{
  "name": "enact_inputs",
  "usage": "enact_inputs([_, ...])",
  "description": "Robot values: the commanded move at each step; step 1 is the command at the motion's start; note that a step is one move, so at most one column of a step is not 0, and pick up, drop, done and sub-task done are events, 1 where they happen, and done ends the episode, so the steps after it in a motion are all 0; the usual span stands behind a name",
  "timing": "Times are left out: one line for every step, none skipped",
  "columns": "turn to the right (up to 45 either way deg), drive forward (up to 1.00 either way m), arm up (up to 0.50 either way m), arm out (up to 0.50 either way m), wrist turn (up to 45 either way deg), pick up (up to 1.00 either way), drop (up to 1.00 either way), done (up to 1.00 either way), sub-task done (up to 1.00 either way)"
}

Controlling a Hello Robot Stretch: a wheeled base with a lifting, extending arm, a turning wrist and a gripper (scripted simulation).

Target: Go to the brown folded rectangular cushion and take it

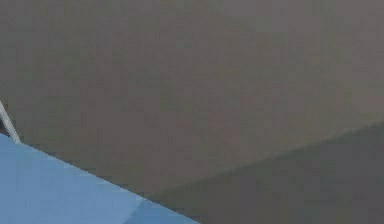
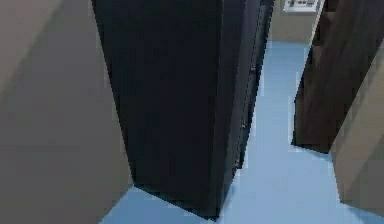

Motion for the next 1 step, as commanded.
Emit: enact_inputs([-45.0,0.00,0.00,0.00,0.0,0.00,0.00,0.00,0.00])
